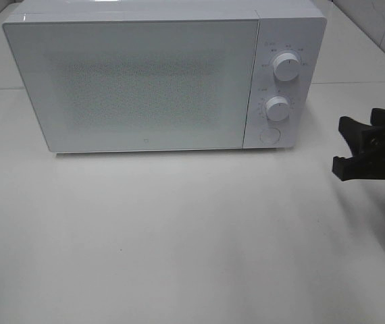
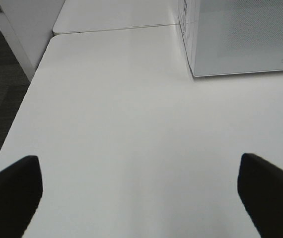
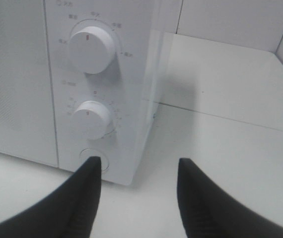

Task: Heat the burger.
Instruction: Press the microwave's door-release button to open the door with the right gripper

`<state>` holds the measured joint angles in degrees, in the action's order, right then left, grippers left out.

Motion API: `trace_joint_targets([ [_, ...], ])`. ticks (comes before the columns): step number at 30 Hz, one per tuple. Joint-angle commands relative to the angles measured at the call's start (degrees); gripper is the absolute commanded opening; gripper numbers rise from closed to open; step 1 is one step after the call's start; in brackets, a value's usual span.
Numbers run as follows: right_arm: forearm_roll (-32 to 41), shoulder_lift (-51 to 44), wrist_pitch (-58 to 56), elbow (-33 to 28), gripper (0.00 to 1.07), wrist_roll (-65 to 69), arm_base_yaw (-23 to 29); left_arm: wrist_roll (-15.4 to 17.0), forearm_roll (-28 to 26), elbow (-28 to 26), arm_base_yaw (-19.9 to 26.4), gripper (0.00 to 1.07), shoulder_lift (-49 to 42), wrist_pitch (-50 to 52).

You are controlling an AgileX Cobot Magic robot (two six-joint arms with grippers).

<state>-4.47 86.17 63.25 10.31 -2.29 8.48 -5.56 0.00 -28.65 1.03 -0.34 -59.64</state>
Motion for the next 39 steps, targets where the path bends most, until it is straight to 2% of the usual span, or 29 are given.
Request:
trace_joint_targets([
  [1,3.38,1.38,2.41,0.11,0.50,0.23,3.55,0.06,-0.74,0.17,-0.46,1.00,-1.09,0.40],
  [2,6.59,2.92,3.95,0.11,0.50,0.11,6.65,0.06,-0.74,0.17,-0.46,1.00,-1.09,0.40],
  [4,8.31,3.72,4.64,0.11,0.50,0.06,8.25,0.06,-0.74,0.17,-0.46,1.00,-1.09,0.40],
  [6,12.66,5.61,5.44,0.11,0.50,0.06,12.55,0.06,-0.74,0.17,-0.46,1.00,-1.09,0.40],
  [7,12.66,5.61,5.44,0.11,0.50,0.06,12.55,0.06,-0.74,0.17,-0.46,1.00,-1.09,0.40],
  [8,15.36,6.93,6.13,0.11,0.50,0.06,15.47,0.06,-0.74,0.17,-0.46,1.00,-1.09,0.40],
  [9,15.36,6.93,6.13,0.11,0.50,0.06,15.47,0.06,-0.74,0.17,-0.46,1.00,-1.09,0.40],
  [11,19.37,8.54,6.65,0.17,0.50,0.11,19.48,0.06,-0.74,0.17,-0.46,1.00,-1.09,0.40],
  [12,19.37,8.54,6.65,0.17,0.50,0.11,19.48,0.06,-0.74,0.17,-0.46,1.00,-1.09,0.40],
  [17,25.73,10.71,6.88,1.09,0.49,1.03,26.13,0.00,-0.74,0.17,-0.46,1.00,-1.09,0.40],
  [21,26.87,12.20,6.76,2.29,0.45,2.81,27.79,0.00,-0.74,0.17,-0.46,1.00,-1.09,0.40],
  [22,26.59,12.78,6.59,3.15,0.37,4.76,28.30,0.00,-0.74,0.17,-0.46,1.00,-1.09,0.40],
  [23,26.59,12.78,6.59,3.15,0.37,4.76,28.30,0.00,-0.74,0.17,-0.46,1.00,-1.09,0.40],
  [24,26.36,13.01,6.47,3.72,0.22,7.85,28.42,0.00,-0.74,0.17,-0.46,1.00,-1.09,0.40],
  [25,26.36,13.01,6.30,4.01,0.13,9.51,28.42,0.00,-0.74,0.17,-0.46,1.00,-1.09,0.40],
  [26,26.36,13.01,6.30,4.01,0.13,9.51,28.42,0.00,-0.74,0.17,-0.46,1.00,-1.09,0.40],
  [27,26.41,13.01,6.13,4.35,0.00,11.57,28.42,0.00,-0.74,0.17,-0.46,1.00,-1.09,0.40],
  [39,28.42,13.18,5.16,4.41,0.00,23.20,28.42,0.00,-0.74,0.17,-0.46,1.00,-1.09,0.40],
])
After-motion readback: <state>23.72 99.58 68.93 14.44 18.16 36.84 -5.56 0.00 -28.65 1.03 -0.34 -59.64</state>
